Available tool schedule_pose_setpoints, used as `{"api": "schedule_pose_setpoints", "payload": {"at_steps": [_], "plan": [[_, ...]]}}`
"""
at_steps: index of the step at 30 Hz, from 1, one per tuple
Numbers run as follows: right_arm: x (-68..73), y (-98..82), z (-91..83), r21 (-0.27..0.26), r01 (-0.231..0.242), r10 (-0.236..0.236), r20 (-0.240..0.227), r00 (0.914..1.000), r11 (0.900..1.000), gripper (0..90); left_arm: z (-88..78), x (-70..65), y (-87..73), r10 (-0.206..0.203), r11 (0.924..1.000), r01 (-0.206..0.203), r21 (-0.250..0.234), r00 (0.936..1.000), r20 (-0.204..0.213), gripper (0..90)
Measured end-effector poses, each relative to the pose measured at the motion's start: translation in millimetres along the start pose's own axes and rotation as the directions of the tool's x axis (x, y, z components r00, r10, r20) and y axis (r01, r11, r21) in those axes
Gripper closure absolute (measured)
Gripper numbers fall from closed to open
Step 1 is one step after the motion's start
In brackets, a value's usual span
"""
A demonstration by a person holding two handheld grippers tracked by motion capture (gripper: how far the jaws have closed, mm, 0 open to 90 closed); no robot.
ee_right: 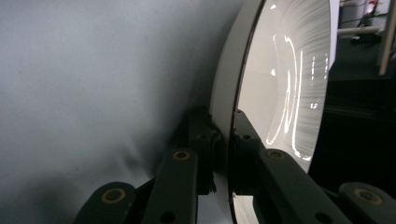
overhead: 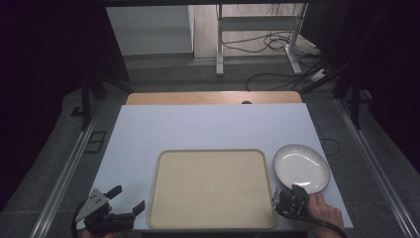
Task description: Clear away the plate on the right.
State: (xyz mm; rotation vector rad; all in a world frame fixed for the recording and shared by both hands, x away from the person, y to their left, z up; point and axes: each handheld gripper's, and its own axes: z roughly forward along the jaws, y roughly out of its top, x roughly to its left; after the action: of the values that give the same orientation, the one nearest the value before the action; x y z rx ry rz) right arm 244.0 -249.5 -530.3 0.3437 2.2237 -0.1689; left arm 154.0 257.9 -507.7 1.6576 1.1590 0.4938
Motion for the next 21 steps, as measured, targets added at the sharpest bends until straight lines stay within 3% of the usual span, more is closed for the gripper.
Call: {"api": "schedule_pose_setpoints", "payload": {"at_steps": [5,12,21], "plan": [[2.0,0.1,-1.8,0.000,0.006,-0.006,0.038,0.9993,1.000,81.5,0.0,0.0,0.0,-0.002,1.0000,0.002,-0.002,1.0000,0.000,0.0],[-2.3,-1.4,-6.7,-0.015,-0.020,0.021,0.051,0.9985,1.000,80.4,-0.2,0.4,-0.1,-0.004,1.0000,0.004,-0.004,1.0000,0.002,0.0],[-1.5,0.8,-17.7,-0.070,0.001,0.008,0.119,0.9928,0.998,79.9,-0.2,0.4,-0.1,-0.005,1.0000,0.005,-0.005,1.0000,0.001,0.0]]}}
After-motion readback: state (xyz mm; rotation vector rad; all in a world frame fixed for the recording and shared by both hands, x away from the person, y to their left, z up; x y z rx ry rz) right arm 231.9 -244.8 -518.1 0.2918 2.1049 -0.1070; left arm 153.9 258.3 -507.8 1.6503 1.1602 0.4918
